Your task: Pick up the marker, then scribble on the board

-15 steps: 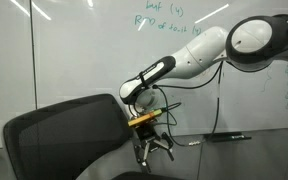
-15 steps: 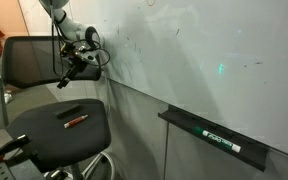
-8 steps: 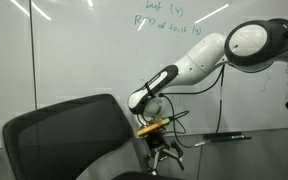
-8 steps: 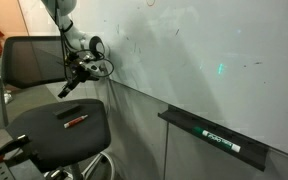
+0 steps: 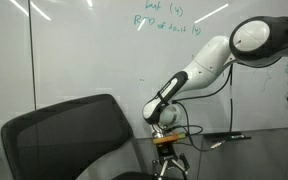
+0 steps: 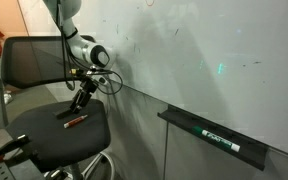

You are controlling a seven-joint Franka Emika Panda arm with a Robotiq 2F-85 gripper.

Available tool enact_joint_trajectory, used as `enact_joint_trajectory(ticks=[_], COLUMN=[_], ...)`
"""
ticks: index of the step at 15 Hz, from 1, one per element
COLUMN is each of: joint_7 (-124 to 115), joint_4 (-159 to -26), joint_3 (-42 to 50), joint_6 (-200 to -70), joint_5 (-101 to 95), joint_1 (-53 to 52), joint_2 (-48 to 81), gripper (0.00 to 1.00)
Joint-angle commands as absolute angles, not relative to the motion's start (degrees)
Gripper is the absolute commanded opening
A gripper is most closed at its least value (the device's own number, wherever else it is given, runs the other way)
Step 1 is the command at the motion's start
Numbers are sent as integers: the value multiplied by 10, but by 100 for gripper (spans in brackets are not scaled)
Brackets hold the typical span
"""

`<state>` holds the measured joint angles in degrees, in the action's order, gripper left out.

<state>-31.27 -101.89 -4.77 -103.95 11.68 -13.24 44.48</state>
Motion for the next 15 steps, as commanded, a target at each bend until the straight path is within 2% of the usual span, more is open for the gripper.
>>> enact_joint_trajectory(ticks=[1,8,15], joint_7=[-249,-148,-154], joint_4=[-1160,-1378,-1525], joint_3=[-40,-54,-34], joint_6=[-1194,-1493,-1701], joint_5=[121,82,-22], joint_1=[-128,-141,-220], joint_2=[359,291,235], gripper=[100,100,100])
